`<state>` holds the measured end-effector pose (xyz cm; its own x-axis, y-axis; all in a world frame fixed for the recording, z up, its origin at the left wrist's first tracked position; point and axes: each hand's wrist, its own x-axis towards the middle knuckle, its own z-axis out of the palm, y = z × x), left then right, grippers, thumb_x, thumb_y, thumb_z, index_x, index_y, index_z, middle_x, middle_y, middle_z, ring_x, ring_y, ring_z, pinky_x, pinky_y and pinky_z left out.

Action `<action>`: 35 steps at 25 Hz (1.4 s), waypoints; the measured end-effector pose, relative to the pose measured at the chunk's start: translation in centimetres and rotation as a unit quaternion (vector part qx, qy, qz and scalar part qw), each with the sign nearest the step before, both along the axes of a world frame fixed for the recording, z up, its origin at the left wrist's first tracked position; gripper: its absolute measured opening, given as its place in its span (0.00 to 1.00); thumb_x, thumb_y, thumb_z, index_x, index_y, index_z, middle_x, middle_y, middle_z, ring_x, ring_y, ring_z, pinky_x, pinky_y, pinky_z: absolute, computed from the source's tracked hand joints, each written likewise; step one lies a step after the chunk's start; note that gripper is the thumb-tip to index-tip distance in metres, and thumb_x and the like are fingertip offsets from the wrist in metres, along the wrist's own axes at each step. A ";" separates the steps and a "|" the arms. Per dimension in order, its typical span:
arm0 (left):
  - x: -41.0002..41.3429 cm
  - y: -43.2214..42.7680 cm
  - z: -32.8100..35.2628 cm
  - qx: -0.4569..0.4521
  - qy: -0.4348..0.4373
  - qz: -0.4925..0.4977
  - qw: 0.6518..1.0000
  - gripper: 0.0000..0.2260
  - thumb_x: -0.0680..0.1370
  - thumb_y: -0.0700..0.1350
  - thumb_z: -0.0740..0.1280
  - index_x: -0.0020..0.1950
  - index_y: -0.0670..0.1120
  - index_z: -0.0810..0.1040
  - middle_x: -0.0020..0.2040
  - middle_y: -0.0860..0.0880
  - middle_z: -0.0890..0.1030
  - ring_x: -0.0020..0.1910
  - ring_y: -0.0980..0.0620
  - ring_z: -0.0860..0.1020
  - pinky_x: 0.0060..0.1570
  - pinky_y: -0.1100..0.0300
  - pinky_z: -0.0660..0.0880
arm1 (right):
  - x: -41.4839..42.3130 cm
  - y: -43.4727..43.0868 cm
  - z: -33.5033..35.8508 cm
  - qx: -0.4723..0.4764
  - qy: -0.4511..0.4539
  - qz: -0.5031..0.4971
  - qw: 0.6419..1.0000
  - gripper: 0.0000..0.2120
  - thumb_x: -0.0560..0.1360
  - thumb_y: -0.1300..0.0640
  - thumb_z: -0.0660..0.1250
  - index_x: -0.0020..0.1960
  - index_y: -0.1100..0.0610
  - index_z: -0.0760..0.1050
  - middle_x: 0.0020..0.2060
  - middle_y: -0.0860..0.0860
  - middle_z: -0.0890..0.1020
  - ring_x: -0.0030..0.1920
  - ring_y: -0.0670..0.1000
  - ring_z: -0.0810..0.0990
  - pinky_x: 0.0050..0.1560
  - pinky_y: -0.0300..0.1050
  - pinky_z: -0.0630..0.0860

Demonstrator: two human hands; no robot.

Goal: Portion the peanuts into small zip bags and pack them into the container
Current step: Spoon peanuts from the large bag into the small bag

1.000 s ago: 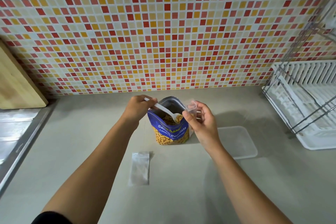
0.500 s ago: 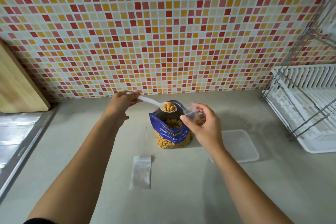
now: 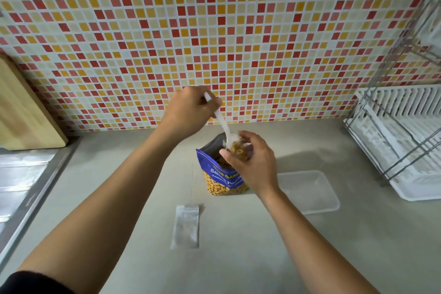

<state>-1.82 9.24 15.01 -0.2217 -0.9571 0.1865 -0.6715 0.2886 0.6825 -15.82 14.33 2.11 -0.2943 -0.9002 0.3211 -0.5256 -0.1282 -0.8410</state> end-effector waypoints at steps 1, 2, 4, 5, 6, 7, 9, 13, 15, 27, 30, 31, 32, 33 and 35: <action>-0.3 0.3 0.1 -0.041 -0.050 -0.018 0.998 0.08 0.78 0.49 0.63 0.46 0.46 0.79 0.39 0.49 0.82 0.34 0.52 0.75 0.36 0.59 0.73 | 0.0 0.1 0.0 -0.001 -0.005 -0.002 1.000 0.24 0.66 0.41 0.74 0.57 0.49 0.74 0.49 0.42 0.80 0.47 0.46 0.80 0.46 0.47 0.79; -0.5 0.5 0.5 -0.078 -0.086 -0.024 0.993 0.09 0.78 0.50 0.63 0.45 0.47 0.79 0.39 0.50 0.82 0.36 0.50 0.76 0.41 0.54 0.75 | 0.0 0.1 0.0 -0.001 -0.009 -0.003 1.000 0.23 0.66 0.41 0.73 0.57 0.48 0.74 0.49 0.42 0.80 0.47 0.45 0.80 0.46 0.46 0.79; -0.1 0.6 1.7 -0.129 -0.102 -0.011 0.986 0.10 0.78 0.51 0.62 0.47 0.47 0.79 0.39 0.51 0.81 0.37 0.50 0.76 0.42 0.52 0.76 | -0.1 0.2 -0.1 0.003 -0.015 -0.004 1.000 0.23 0.66 0.40 0.73 0.57 0.47 0.74 0.49 0.41 0.79 0.47 0.44 0.80 0.47 0.45 0.80; 0.3 0.4 2.5 -0.130 -0.081 0.001 0.988 0.09 0.78 0.51 0.62 0.48 0.47 0.79 0.39 0.51 0.80 0.34 0.52 0.76 0.37 0.56 0.75 | -0.2 0.3 -0.2 0.007 -0.018 -0.004 1.000 0.23 0.66 0.39 0.73 0.57 0.46 0.74 0.49 0.41 0.79 0.47 0.43 0.80 0.47 0.44 0.80; 0.8 0.2 3.2 -0.119 -0.047 0.018 0.992 0.09 0.79 0.50 0.62 0.49 0.47 0.79 0.39 0.52 0.80 0.31 0.55 0.75 0.32 0.60 0.73 | -0.3 0.3 -0.3 0.009 -0.021 -0.005 1.000 0.23 0.65 0.39 0.73 0.57 0.46 0.74 0.49 0.41 0.80 0.47 0.43 0.80 0.47 0.44 0.80; 1.4 -0.1 3.4 -0.109 -0.012 0.042 0.993 0.08 0.79 0.49 0.62 0.50 0.46 0.79 0.39 0.52 0.80 0.30 0.56 0.74 0.29 0.63 0.71 | -0.5 0.3 -0.4 0.014 -0.030 -0.005 0.999 0.24 0.65 0.39 0.73 0.57 0.46 0.74 0.49 0.42 0.80 0.46 0.43 0.80 0.46 0.43 0.80; 2.4 -0.8 2.7 -0.095 0.024 0.094 0.991 0.09 0.79 0.49 0.62 0.51 0.45 0.79 0.40 0.50 0.81 0.29 0.55 0.73 0.29 0.63 0.70 | -0.8 0.5 -0.3 0.026 -0.076 -0.010 0.997 0.24 0.65 0.40 0.74 0.57 0.48 0.74 0.49 0.43 0.81 0.45 0.41 0.80 0.44 0.39 0.79; 1.8 -1.1 -3.2 -0.019 -0.030 0.101 0.994 0.11 0.78 0.49 0.64 0.49 0.43 0.81 0.39 0.47 0.81 0.32 0.52 0.75 0.33 0.62 0.70 | -2.1 0.8 0.8 0.030 -0.160 -0.043 0.986 0.25 0.65 0.44 0.75 0.58 0.51 0.73 0.47 0.45 0.80 0.43 0.41 0.80 0.41 0.34 0.78; 0.7 -0.9 -5.9 0.036 -0.017 0.071 0.997 0.10 0.77 0.48 0.66 0.48 0.43 0.81 0.36 0.49 0.79 0.32 0.54 0.74 0.31 0.63 0.69 | -2.9 0.9 1.6 0.030 -0.167 -0.042 0.985 0.24 0.66 0.44 0.74 0.57 0.51 0.73 0.46 0.43 0.80 0.40 0.40 0.80 0.37 0.31 0.77; -2.0 4.2 -8.0 -0.051 -0.016 0.005 0.999 0.12 0.77 0.45 0.66 0.59 0.46 0.77 0.55 0.49 0.81 0.49 0.56 0.76 0.44 0.71 0.72 | -4.8 2.8 3.7 0.039 -0.194 -0.007 0.980 0.20 0.66 0.44 0.74 0.51 0.51 0.72 0.43 0.42 0.79 0.42 0.41 0.79 0.35 0.25 0.73; -4.1 7.3 -9.0 0.057 0.047 -0.093 0.993 0.15 0.74 0.48 0.69 0.60 0.47 0.79 0.51 0.52 0.83 0.48 0.58 0.80 0.50 0.65 0.77 | -5.1 3.4 4.0 0.050 -0.201 0.009 0.978 0.21 0.66 0.44 0.74 0.52 0.50 0.71 0.43 0.41 0.78 0.43 0.39 0.78 0.34 0.24 0.72; -4.5 7.7 -9.6 0.075 0.070 -0.081 0.991 0.14 0.74 0.50 0.70 0.58 0.48 0.80 0.49 0.52 0.84 0.48 0.57 0.81 0.51 0.61 0.78 | -5.4 3.6 4.0 0.055 -0.201 0.014 0.978 0.21 0.66 0.43 0.74 0.53 0.50 0.71 0.44 0.41 0.78 0.44 0.40 0.78 0.35 0.25 0.73; -5.0 7.8 -10.1 0.094 0.103 -0.060 0.988 0.12 0.74 0.50 0.70 0.54 0.47 0.82 0.46 0.51 0.85 0.46 0.55 0.82 0.52 0.57 0.78 | -5.8 3.8 3.9 0.059 -0.201 0.022 0.978 0.21 0.66 0.43 0.73 0.54 0.49 0.71 0.45 0.42 0.78 0.44 0.40 0.78 0.36 0.26 0.74; -5.4 7.8 -10.6 0.125 0.149 -0.044 0.980 0.09 0.74 0.48 0.70 0.51 0.46 0.83 0.44 0.49 0.85 0.45 0.52 0.82 0.52 0.55 0.78 | -6.5 4.0 3.6 0.063 -0.197 0.029 0.978 0.20 0.67 0.43 0.73 0.54 0.49 0.72 0.45 0.44 0.79 0.45 0.42 0.79 0.39 0.27 0.75; -6.8 8.3 -11.2 0.211 0.242 -0.046 0.946 0.06 0.76 0.43 0.68 0.48 0.42 0.82 0.42 0.45 0.83 0.43 0.49 0.79 0.51 0.54 0.76 | -8.5 4.3 2.9 0.076 -0.173 0.035 0.981 0.14 0.70 0.44 0.70 0.51 0.49 0.74 0.45 0.47 0.81 0.47 0.47 0.81 0.47 0.38 0.79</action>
<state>-8.61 17.53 3.82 -0.2930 -0.9502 -0.1063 -0.2364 -0.0357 0.9710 -24.31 18.67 5.05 -0.2986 -0.9515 0.0736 -0.1995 -0.0132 -0.9798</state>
